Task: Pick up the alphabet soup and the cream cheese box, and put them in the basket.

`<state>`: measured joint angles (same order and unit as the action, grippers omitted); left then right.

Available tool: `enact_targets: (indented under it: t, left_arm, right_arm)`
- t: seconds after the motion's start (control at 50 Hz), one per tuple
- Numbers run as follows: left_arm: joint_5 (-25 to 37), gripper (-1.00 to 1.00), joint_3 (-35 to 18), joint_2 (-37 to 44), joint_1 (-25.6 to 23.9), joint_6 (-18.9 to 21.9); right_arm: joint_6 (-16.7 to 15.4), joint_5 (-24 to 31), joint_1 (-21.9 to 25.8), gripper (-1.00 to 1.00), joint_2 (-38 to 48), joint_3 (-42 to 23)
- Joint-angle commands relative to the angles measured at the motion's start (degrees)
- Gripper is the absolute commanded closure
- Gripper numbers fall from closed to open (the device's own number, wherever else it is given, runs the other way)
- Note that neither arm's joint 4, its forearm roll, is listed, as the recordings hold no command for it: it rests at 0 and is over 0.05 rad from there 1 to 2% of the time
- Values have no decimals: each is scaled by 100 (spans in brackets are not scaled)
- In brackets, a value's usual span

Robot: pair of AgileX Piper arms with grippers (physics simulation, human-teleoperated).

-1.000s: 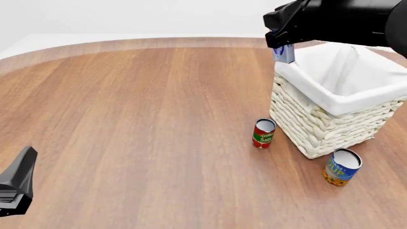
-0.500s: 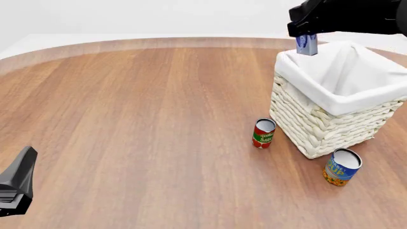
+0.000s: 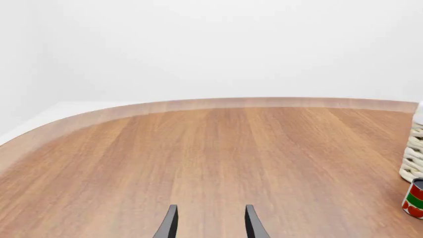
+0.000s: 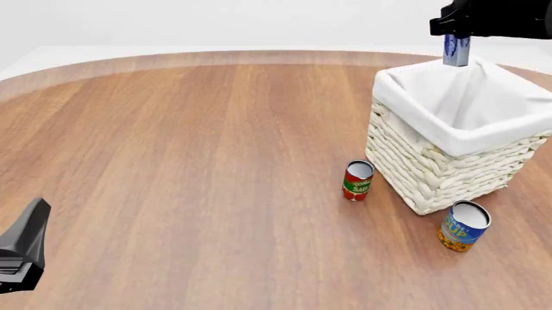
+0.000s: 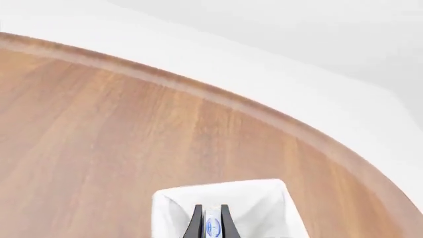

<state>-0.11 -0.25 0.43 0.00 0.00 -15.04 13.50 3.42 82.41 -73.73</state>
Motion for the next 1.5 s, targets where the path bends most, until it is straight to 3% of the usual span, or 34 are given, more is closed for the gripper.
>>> enact_targets:
  t: [0.02, 0.24, 0.56, 0.7, 1.22, 1.5]
  left_arm:
    - [0, -100, 0, 0, 0, 0]
    - [0, -100, 0, 0, 0, 0]
    - [0, -100, 0, 0, 0, 0]
    - [0, -100, 0, 0, 0, 0]
    - [0, -100, 0, 0, 0, 0]
    - [0, -100, 0, 0, 0, 0]
  right_arm:
    - [243, -312, -613, 100, 509, -287]
    - [300, -359, -906, 100, 875, -474]
    - [435, -436, -852, 100, 1130, -307]
    - [623, -732, -823, 100, 1152, -225]
    - [566, -606, -794, 100, 963, -171]
    - [365, -659, -611, 100, 827, 316]
